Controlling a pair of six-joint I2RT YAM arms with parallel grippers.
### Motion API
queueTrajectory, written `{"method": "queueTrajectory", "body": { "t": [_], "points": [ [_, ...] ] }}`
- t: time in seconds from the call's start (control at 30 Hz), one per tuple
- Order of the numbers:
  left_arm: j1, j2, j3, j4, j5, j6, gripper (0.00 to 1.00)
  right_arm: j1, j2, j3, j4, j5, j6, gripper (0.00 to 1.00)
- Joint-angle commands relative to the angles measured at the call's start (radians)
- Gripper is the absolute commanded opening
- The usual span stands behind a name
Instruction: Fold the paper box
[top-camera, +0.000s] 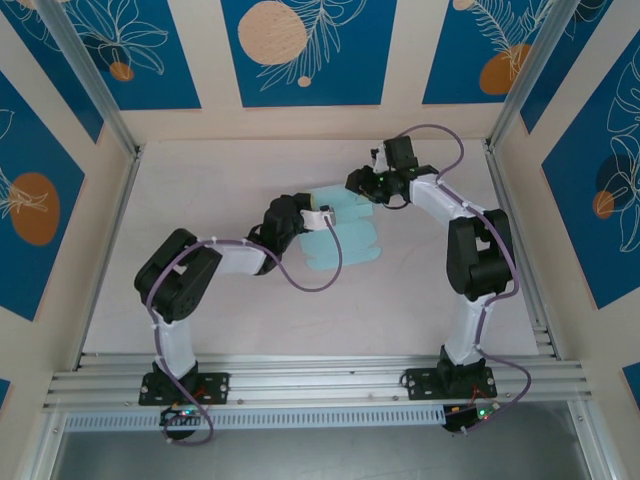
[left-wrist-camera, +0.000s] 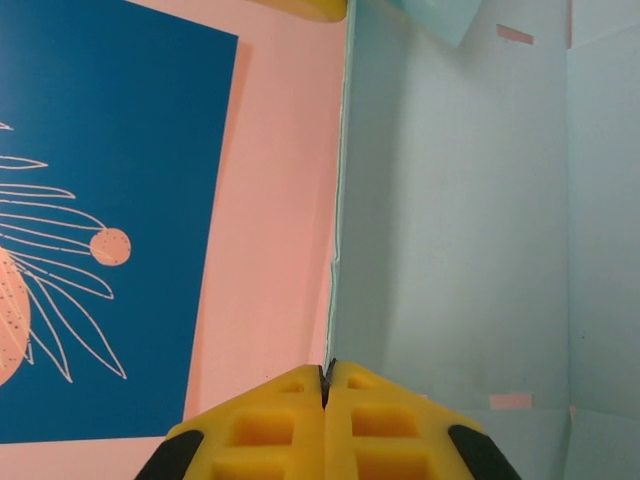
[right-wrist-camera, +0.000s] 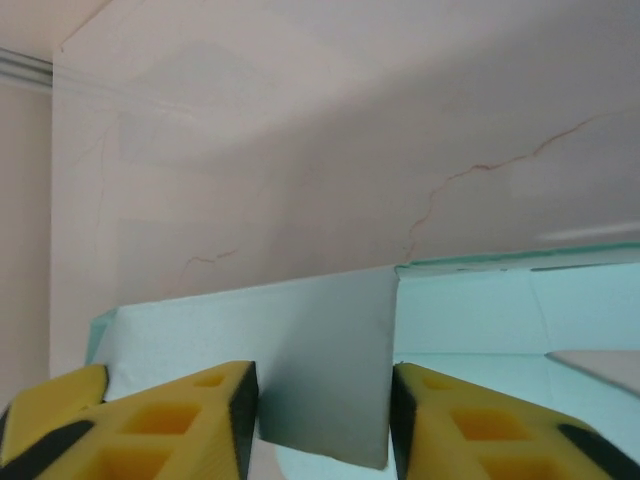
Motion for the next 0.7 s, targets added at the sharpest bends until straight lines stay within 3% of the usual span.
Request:
{"method": "queueTrajectory", "body": {
  "t": [0.0,0.17,0.37,0.67],
  "points": [
    [-0.008,0.025,-0.004,0.026,-0.02,0.01,0.0,-0.028,-0.077,-0.088,0.072,-0.075,0.033,0.44],
    [0.013,0.031,0.016,0.01,-0.014,-0.025,0.0,-0.078,-0.181,-0.228,0.126,-0.096,0.045,0.5],
    [0.069,0.007,0.06,-0.118,0.082,-0.148,0.0,-0.128,-0.274,-0.375,0.193,-0.093,0.044,0.51],
    [0.108,0.007,0.089,-0.175,0.145,-0.228,0.0,-0.126,-0.16,-0.366,0.212,-0.08,0.004,0.51]
  ]
}}
